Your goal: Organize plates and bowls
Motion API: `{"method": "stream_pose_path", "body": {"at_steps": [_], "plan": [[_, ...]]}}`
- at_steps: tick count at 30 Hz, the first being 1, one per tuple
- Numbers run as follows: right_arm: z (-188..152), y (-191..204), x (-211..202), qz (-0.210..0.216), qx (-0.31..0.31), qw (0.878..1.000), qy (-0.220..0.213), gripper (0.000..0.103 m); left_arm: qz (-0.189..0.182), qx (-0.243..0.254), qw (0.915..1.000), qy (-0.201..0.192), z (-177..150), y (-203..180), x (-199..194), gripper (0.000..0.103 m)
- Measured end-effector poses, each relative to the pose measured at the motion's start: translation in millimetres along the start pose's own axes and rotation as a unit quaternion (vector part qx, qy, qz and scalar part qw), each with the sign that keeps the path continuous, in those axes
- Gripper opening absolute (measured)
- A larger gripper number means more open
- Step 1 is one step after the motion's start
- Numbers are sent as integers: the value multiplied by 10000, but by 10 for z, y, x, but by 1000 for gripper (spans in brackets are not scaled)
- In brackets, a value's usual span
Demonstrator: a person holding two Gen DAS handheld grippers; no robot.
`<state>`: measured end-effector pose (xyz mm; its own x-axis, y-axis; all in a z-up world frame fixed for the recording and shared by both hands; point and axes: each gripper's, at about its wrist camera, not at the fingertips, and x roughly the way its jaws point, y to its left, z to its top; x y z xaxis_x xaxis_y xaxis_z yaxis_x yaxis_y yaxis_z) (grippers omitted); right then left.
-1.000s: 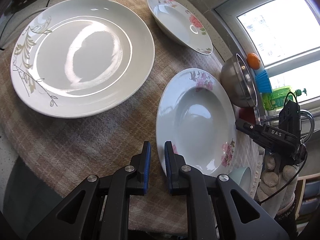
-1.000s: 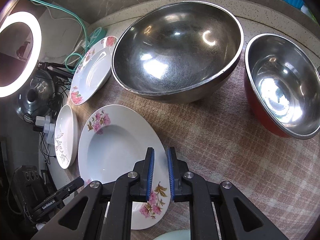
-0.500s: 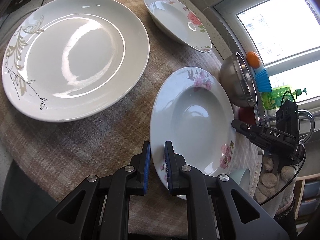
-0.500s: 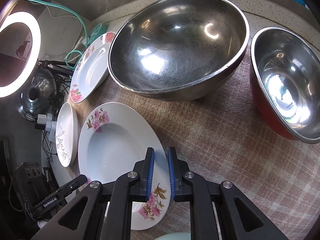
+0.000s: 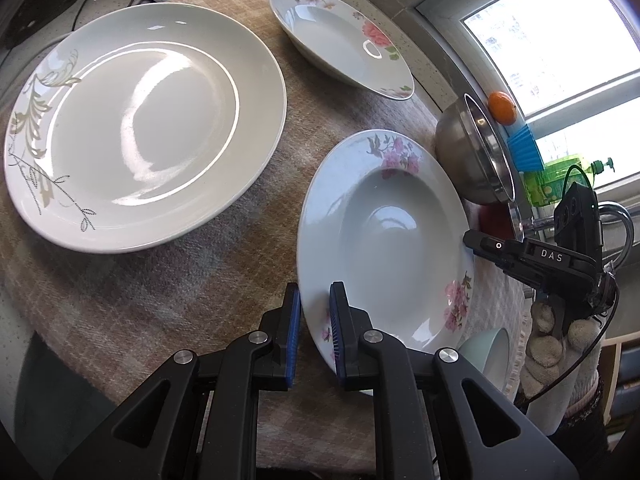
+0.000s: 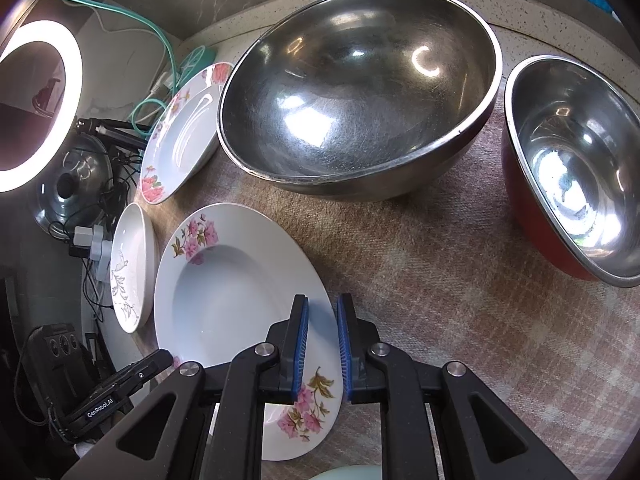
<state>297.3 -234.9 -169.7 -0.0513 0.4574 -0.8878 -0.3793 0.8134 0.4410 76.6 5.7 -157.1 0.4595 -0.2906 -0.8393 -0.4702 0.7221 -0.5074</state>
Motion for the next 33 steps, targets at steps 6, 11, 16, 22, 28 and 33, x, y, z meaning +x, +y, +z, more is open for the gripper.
{"method": "stream_pose_path", "body": {"at_steps": [6, 11, 16, 22, 28, 33], "plan": [[-4, -13, -2, 41, 58, 10000, 23, 14, 8, 10, 10000, 9, 3, 6, -12, 13], [-25, 11, -2, 29, 11, 10000, 81, 14, 34, 30, 10000, 6, -2, 14, -32, 13], [-62, 64, 19, -2, -39, 9999, 136, 14, 42, 10, 10000, 13, -13, 40, -43, 13], [-78, 151, 62, -74, -155, 9996, 227, 14, 46, -25, 10000, 5, -66, 97, -81, 13], [-134, 227, 82, -114, -242, 9992, 289, 14, 32, -81, 10000, 5, -136, 167, -132, 13], [-180, 274, 91, -126, -276, 9990, 318, 14, 35, -100, 9999, 4, -175, 207, -160, 13]]}}
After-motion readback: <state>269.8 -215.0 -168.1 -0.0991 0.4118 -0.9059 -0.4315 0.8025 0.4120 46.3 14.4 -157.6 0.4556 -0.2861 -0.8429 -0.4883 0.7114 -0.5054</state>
